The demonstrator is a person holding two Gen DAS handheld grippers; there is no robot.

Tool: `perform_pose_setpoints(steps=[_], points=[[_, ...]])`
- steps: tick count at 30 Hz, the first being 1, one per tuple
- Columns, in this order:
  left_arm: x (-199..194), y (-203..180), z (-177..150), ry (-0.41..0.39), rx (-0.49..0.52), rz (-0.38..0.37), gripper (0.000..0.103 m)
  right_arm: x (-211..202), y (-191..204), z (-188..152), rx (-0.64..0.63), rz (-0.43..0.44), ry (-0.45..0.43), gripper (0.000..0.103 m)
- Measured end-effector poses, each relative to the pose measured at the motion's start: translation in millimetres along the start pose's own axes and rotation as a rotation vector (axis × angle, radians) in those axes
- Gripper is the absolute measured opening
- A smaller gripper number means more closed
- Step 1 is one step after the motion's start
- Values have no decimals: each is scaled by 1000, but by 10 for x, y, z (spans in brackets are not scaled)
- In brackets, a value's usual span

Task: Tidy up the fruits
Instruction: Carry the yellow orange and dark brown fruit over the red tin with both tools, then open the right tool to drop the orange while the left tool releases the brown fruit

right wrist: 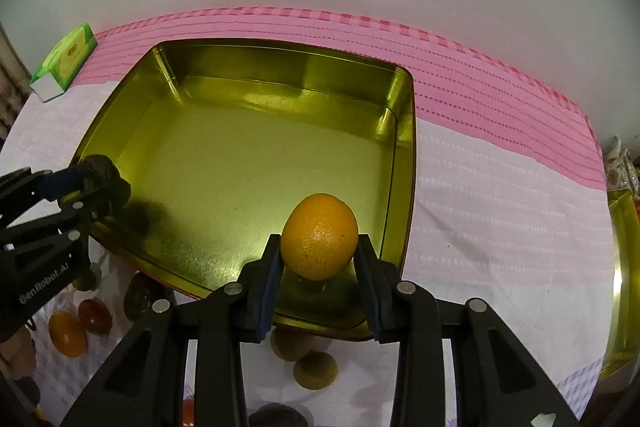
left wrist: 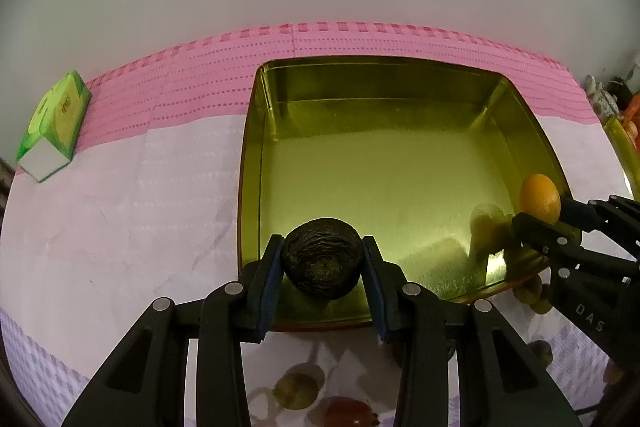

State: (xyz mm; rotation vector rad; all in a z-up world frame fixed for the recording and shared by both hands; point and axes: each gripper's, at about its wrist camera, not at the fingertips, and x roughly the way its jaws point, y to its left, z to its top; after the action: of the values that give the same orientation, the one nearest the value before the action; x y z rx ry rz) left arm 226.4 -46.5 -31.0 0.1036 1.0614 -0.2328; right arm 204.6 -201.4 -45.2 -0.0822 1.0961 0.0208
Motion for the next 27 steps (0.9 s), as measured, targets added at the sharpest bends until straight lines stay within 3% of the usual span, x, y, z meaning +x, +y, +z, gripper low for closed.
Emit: perform_pose_setpoints(steps=[27], points=[[83,-79,5,-1,-13,53,40,40,1,31,33,3,4,33]])
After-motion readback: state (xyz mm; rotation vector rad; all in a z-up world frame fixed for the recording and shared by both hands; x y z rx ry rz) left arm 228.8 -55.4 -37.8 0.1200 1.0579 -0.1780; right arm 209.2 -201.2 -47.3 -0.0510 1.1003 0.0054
